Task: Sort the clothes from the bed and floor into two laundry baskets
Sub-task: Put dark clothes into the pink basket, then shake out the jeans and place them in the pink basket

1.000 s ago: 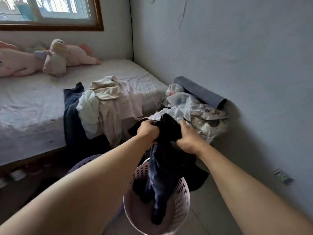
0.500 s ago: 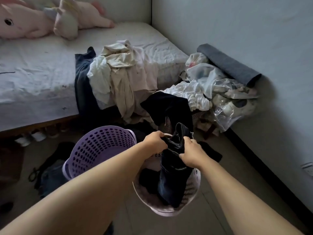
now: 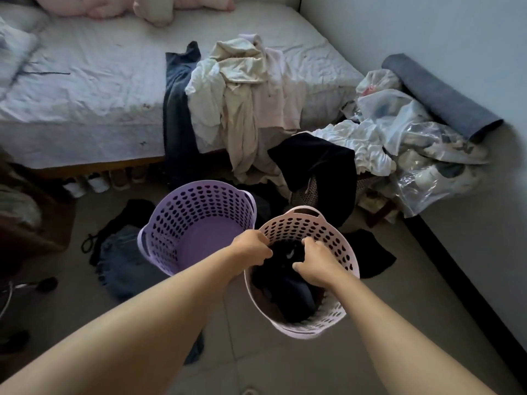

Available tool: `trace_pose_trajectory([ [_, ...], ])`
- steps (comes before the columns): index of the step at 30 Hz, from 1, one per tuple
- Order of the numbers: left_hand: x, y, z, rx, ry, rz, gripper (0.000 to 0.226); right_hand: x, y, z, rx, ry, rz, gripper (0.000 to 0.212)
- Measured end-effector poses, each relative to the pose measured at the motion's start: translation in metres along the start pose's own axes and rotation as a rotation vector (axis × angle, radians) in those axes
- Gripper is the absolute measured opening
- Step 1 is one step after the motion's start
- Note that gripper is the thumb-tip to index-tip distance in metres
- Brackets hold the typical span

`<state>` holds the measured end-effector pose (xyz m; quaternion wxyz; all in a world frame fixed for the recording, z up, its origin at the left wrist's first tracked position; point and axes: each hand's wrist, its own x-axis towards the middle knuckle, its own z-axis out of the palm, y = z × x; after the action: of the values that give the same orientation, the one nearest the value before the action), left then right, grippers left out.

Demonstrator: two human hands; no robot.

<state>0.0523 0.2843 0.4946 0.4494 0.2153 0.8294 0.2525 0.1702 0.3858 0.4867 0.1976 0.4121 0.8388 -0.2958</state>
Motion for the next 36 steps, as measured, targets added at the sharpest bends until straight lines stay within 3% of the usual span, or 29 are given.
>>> trace_pose_trajectory([
  [6, -0.012, -0.05, -0.038, -0.089, 0.048, -0.001, 0.028, 0.0, -0.058, 0.029, -0.056, -0.006, -0.048, 0.061],
  [9, -0.015, -0.084, -0.063, -0.088, 0.058, -0.011, 0.012, -0.002, -0.094, 0.05, -0.079, -0.014, -0.067, 0.058],
  [12, -0.02, -0.13, -0.094, -0.102, 0.066, -0.027, 0.008, -0.003, -0.137, 0.08, -0.104, -0.028, -0.091, 0.052],
  [14, -0.022, -0.168, -0.116, -0.137, 0.083, -0.062, 0.024, -0.002, -0.168, 0.106, -0.115, -0.057, -0.104, 0.052],
  [16, -0.023, -0.206, -0.135, -0.148, 0.086, -0.099, 0.012, 0.0, -0.196, 0.133, -0.117, -0.094, -0.122, 0.058],
  [18, -0.019, -0.258, -0.157, -0.177, 0.101, -0.142, 0.021, 0.007, -0.231, 0.173, -0.135, -0.127, -0.133, 0.06],
  [21, -0.014, -0.307, -0.169, -0.231, 0.11, -0.204, 0.014, 0.013, -0.257, 0.213, -0.162, -0.156, -0.142, 0.058],
  [24, -0.003, -0.366, -0.173, -0.269, 0.124, -0.288, 0.032, 0.026, -0.278, 0.263, -0.183, -0.21, -0.159, 0.052],
  [29, 0.029, -0.452, -0.152, -0.33, 0.145, -0.412, 0.032, 0.06, -0.287, 0.346, -0.23, -0.317, -0.181, 0.053],
  [36, 0.104, -0.532, -0.111, -0.335, 0.184, -0.458, 0.036, 0.141, -0.282, 0.434, -0.283, -0.327, -0.255, 0.059],
])
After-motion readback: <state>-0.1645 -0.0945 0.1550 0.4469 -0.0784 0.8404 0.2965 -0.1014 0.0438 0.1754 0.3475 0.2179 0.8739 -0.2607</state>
